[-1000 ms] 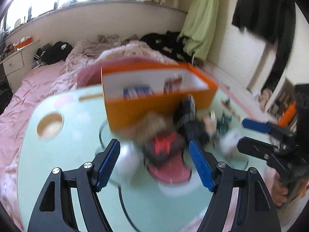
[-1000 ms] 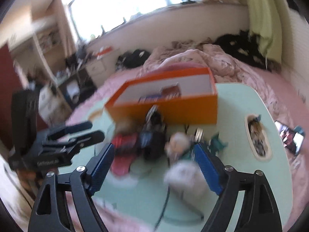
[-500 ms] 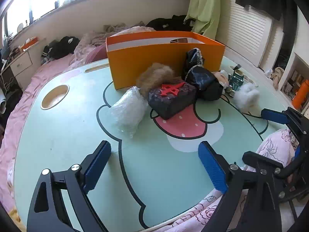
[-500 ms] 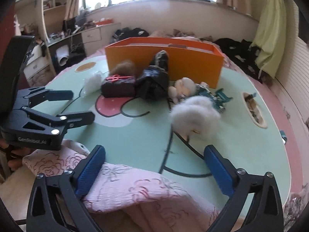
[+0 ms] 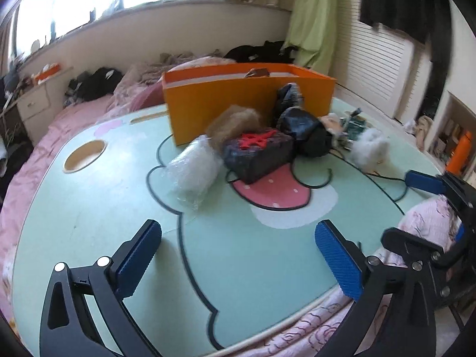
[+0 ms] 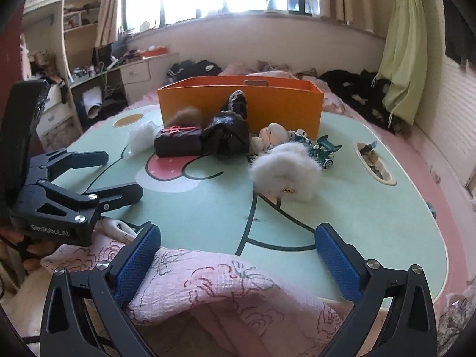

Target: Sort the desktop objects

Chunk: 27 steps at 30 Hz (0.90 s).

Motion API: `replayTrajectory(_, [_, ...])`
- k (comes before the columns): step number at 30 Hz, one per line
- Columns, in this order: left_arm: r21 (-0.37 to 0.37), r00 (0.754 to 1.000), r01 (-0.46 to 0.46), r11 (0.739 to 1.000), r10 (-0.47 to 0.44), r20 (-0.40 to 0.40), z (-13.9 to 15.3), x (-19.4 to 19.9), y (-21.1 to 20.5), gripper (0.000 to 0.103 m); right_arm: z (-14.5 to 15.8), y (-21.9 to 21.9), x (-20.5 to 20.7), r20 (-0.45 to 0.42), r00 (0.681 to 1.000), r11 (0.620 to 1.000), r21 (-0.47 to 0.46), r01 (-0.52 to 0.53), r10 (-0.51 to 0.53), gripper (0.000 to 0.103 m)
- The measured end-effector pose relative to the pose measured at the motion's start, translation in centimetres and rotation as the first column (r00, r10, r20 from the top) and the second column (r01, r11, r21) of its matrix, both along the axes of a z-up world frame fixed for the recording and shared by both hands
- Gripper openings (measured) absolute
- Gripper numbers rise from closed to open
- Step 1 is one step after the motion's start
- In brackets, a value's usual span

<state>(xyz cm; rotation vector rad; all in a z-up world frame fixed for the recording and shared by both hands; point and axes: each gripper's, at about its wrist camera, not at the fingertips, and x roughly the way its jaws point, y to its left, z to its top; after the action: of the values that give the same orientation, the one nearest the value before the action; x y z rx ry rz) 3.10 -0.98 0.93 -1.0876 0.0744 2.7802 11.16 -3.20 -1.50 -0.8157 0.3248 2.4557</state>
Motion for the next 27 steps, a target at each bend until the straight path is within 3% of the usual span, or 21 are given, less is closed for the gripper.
replayTrajectory(9, [-0.02,1.0,-0.025,0.999,0.025,0.016,-0.2,-0.3,-0.1,0.103,-0.3,2.5,0.8,-0.01,0.992,0.992,0.001,0.124,-0.124,0.103])
replayTrajectory(27, [-0.008,0.999,-0.027,1.0,0.028,0.03,-0.2,-0.8,-0.1,0.103,-0.5,3.1,1.1,-0.027,0.995,0.994,0.035,0.1,-0.099,0.103])
